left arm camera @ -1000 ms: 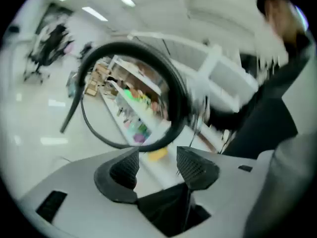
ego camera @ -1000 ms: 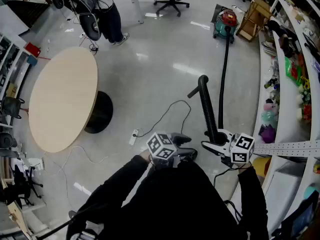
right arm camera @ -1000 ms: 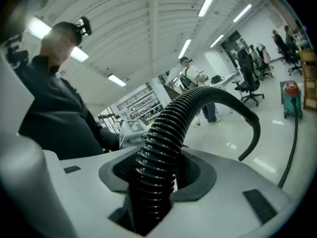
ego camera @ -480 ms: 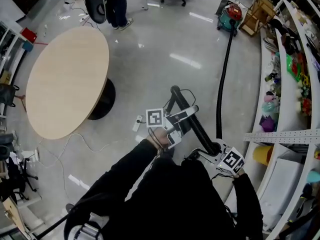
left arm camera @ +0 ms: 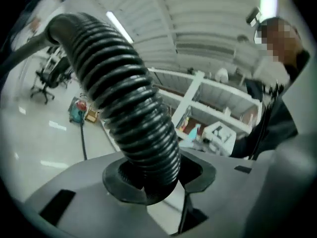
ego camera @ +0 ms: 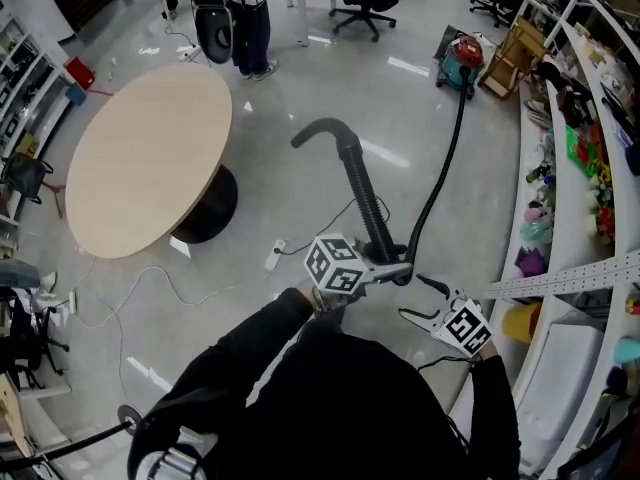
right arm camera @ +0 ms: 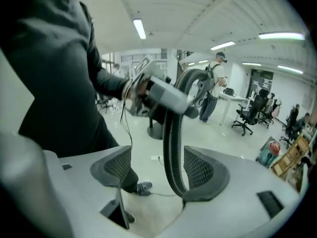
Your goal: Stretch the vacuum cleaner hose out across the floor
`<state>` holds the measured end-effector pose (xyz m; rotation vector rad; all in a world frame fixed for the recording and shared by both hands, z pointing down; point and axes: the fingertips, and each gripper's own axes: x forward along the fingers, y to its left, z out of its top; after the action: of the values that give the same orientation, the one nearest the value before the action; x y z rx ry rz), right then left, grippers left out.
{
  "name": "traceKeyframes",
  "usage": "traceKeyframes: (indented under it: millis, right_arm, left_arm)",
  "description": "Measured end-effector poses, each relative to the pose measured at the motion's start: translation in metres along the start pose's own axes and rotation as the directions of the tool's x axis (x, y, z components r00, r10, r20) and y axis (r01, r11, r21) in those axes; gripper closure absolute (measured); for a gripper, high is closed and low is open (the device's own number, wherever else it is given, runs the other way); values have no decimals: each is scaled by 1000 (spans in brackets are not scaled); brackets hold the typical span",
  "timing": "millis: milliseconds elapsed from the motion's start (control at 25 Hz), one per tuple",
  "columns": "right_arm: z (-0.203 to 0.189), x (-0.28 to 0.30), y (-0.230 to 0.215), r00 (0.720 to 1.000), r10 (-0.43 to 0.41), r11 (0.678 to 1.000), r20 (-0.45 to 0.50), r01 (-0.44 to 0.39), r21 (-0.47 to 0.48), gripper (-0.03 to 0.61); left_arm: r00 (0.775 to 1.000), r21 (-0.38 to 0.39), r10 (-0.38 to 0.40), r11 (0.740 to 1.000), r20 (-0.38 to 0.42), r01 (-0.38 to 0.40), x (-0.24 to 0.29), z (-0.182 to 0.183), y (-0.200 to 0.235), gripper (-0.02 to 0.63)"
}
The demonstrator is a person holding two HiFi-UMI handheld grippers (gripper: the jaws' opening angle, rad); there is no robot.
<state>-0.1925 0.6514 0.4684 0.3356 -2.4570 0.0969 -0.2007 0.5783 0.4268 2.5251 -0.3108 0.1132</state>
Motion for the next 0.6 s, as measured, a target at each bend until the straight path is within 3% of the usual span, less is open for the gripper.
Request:
traceKeyframes:
  millis: [80, 200, 280, 360, 440, 480, 600]
  right_arm:
    - [24, -35, -1, 983, -24, 988, 184, -4, 153, 242]
    - [55, -89, -9, 894, -58, 918, 444, -127, 376, 242]
    - [65, -113, -18, 828, -67, 839, 557, -255, 480, 242]
    - [60, -119, -29, 790, -104, 725, 604, -355, 589, 242]
    - [46, -113, -36, 794, -144, 607, 590, -400, 686, 242]
    - [40, -107, -36, 802, -145, 564, 579, -414, 715, 242]
    - [35, -94, -23, 802, -100, 508, 588, -467, 724, 242]
  left_arm:
    - [989, 169, 60, 985, -133, -37, 17, -28, -26, 439]
    - [961, 297, 99, 955, -259, -19, 45, -70, -68, 440]
    - [935, 331, 112, 944, -337, 6, 64, -101, -89, 440]
    - [904, 353, 113, 935, -411, 44, 80, -133, -110, 440]
    - [867, 378, 110, 921, -485, 94, 91, -164, -128, 440]
    - [845, 392, 115, 912, -522, 118, 95, -177, -134, 440]
    - [785, 457, 148, 869, -602, 187, 101, -209, -145, 440]
